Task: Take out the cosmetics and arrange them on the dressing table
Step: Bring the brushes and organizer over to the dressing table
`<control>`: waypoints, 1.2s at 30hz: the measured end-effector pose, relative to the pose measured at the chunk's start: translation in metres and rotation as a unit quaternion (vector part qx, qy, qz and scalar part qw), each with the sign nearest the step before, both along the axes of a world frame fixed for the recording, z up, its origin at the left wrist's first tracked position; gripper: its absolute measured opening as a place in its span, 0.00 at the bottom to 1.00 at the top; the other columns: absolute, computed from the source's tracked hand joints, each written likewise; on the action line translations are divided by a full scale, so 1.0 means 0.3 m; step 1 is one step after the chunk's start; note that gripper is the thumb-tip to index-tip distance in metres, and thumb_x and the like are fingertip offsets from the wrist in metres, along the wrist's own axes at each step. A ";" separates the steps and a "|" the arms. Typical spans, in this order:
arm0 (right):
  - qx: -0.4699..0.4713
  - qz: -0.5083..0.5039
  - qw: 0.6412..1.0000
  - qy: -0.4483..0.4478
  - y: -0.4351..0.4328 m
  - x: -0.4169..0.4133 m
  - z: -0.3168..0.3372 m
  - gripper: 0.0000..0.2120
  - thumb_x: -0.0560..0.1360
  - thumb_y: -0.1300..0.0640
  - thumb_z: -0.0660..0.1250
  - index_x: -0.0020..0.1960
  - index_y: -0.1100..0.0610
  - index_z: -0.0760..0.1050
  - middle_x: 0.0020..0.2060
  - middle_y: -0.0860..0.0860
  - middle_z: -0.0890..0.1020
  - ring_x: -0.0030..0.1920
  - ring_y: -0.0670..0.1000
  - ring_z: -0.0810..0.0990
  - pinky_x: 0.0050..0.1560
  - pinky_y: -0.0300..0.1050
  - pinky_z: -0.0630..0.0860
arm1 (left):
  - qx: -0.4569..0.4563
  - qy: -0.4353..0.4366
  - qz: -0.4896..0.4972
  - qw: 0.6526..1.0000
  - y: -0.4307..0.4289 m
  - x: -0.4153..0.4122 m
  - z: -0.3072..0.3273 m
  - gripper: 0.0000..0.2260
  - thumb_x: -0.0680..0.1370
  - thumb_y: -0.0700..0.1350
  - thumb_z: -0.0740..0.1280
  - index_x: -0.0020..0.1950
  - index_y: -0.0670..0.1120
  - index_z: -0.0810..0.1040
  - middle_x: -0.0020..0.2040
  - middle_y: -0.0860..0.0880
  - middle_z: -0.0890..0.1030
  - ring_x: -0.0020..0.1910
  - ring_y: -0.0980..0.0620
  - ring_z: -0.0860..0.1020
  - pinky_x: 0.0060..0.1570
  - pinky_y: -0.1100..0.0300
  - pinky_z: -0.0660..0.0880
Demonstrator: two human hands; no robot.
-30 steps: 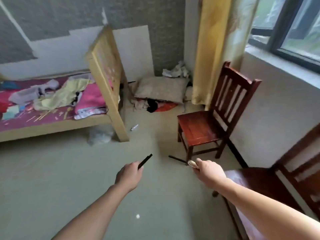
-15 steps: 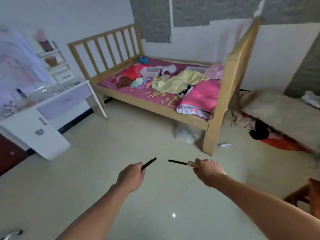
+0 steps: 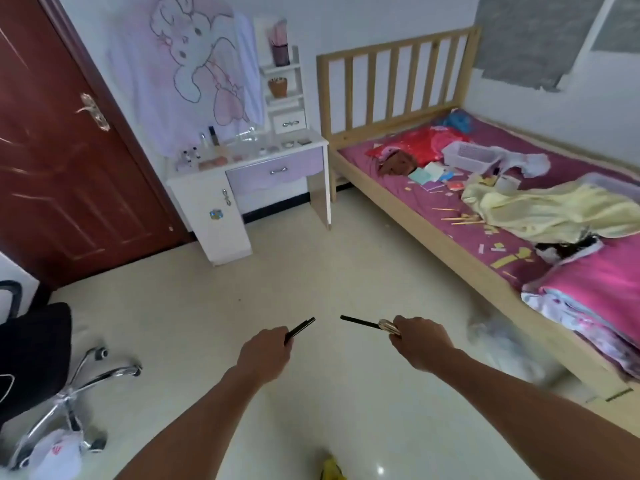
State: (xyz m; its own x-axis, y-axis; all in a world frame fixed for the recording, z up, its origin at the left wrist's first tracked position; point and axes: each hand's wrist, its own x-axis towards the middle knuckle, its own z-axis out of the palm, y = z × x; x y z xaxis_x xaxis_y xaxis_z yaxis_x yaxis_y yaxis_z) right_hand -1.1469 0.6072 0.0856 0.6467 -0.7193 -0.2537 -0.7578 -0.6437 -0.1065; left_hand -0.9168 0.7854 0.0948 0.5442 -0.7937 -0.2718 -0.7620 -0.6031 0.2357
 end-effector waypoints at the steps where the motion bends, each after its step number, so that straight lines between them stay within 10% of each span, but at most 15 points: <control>1: 0.000 -0.001 1.000 -0.002 -0.076 0.086 0.010 0.14 0.82 0.47 0.54 0.61 0.52 0.71 0.53 0.52 0.81 0.53 0.56 0.80 0.43 0.45 0.67 | 0.001 0.003 0.005 1.000 -0.066 0.088 0.004 0.10 0.82 0.51 0.55 0.48 0.49 0.72 0.46 0.48 0.79 0.47 0.46 0.78 0.43 0.57 0.70; 36: 0.076 0.084 0.993 -0.026 -2.064 2.325 -0.013 0.08 0.79 0.48 0.57 0.45 0.51 0.67 0.41 0.49 0.75 0.42 0.53 0.74 0.42 0.45 0.68 | -0.039 0.108 0.208 0.971 -1.918 2.072 0.012 0.10 0.80 0.49 0.56 0.41 0.49 0.71 0.38 0.52 0.75 0.38 0.50 0.73 0.37 0.58 0.68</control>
